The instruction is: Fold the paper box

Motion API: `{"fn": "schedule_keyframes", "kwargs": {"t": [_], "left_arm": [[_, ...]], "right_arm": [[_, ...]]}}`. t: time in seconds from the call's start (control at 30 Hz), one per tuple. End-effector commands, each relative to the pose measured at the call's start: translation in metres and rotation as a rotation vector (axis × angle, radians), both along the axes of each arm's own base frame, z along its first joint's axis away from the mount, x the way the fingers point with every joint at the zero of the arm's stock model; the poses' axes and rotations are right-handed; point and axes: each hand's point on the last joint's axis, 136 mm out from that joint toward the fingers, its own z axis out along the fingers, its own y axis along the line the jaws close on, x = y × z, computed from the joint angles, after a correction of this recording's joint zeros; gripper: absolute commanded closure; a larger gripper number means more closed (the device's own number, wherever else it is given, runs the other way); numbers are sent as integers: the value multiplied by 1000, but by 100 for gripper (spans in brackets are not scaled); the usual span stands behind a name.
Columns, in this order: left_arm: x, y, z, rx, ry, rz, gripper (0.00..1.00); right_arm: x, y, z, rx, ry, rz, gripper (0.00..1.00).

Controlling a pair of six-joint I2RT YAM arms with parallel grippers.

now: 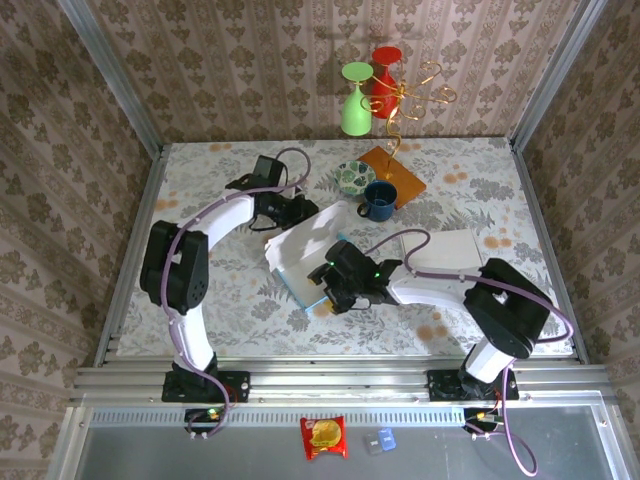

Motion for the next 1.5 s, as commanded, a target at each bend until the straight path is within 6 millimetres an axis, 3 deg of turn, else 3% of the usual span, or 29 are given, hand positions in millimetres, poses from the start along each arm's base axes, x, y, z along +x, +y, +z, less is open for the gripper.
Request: {"fn": "schedule_keyframes", "kwargs": {"t": [0.0,0.27,0.33,0.5,0.8,1.2,1.47], "left_arm": [[8,5,2,69,-44,-7,72],[33,21,20,178,-141,37,66],[34,21,20,186,-133,27,66],[34,24,19,216,-135,16,68],[32,37,29,266,-151,20,68],[23,36,29,253,-142,-7,70],[26,32,28,253,-138,-23,71]], "right_arm": [[4,-28,22,-85,-79,85,35],[33,-85,71,-334,-456,533,42],[46,-99,98,-380,-601,672,44],[78,-123,115,-492,-758,971,44],[127,-103,119,-493,-1058,1296,45],[174,-76,85,-440,-1019,1372,43],[187,-59,76,-386,-1024,1393,46]]}}
